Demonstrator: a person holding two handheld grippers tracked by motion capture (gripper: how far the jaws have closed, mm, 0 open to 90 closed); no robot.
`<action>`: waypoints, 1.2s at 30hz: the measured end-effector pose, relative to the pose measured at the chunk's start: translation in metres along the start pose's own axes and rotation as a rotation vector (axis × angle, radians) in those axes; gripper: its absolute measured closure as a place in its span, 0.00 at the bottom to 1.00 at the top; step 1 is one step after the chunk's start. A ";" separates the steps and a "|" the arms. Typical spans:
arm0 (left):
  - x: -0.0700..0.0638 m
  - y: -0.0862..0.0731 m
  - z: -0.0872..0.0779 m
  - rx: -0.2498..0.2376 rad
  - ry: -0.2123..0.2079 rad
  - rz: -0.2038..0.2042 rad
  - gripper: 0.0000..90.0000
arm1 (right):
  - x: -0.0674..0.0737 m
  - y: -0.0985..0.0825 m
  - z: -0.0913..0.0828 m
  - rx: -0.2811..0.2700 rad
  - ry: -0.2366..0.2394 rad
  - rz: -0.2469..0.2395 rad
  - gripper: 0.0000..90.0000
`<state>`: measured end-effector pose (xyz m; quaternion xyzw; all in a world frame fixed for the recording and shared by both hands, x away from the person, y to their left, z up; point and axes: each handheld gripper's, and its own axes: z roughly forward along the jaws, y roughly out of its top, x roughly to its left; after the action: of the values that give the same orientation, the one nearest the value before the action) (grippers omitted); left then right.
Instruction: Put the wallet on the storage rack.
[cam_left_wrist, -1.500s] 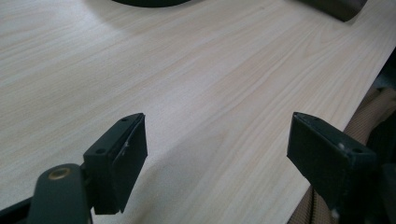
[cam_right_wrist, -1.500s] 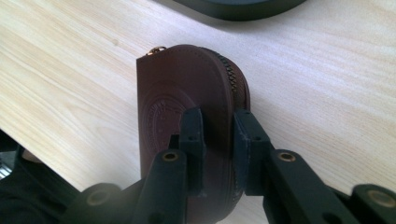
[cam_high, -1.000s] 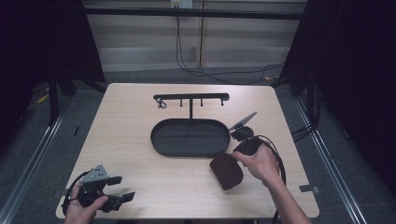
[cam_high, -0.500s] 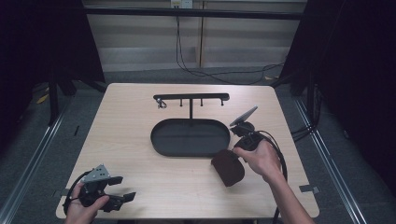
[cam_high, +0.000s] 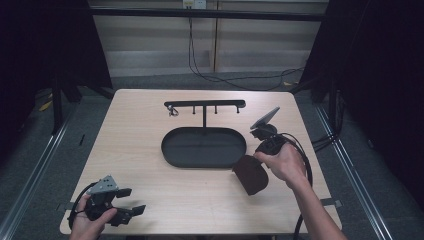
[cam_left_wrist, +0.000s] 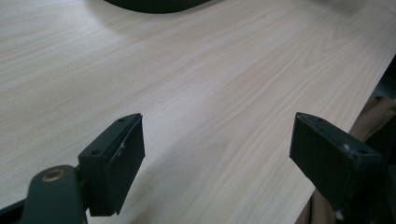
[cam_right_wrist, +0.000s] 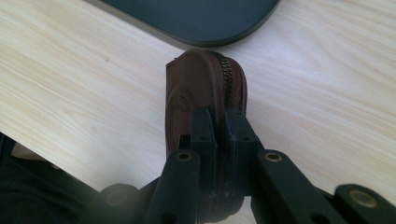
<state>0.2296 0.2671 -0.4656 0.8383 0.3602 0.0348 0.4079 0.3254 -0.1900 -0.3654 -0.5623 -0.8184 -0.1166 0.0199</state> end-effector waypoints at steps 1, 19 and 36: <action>0.000 0.000 0.000 -0.002 0.001 -0.006 0.20 | -0.002 0.001 -0.004 0.001 -0.014 0.003 0.93; 0.000 0.000 -0.001 -0.002 -0.013 -0.003 0.20 | 0.000 0.013 -0.036 -0.025 -0.060 0.006 0.93; -0.002 0.000 -0.001 0.000 -0.023 0.002 0.20 | -0.012 0.035 -0.048 -0.055 -0.059 0.067 0.93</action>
<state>0.2274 0.2664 -0.4647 0.8390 0.3548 0.0255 0.4118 0.3572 -0.1995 -0.3149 -0.5929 -0.7958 -0.1217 -0.0157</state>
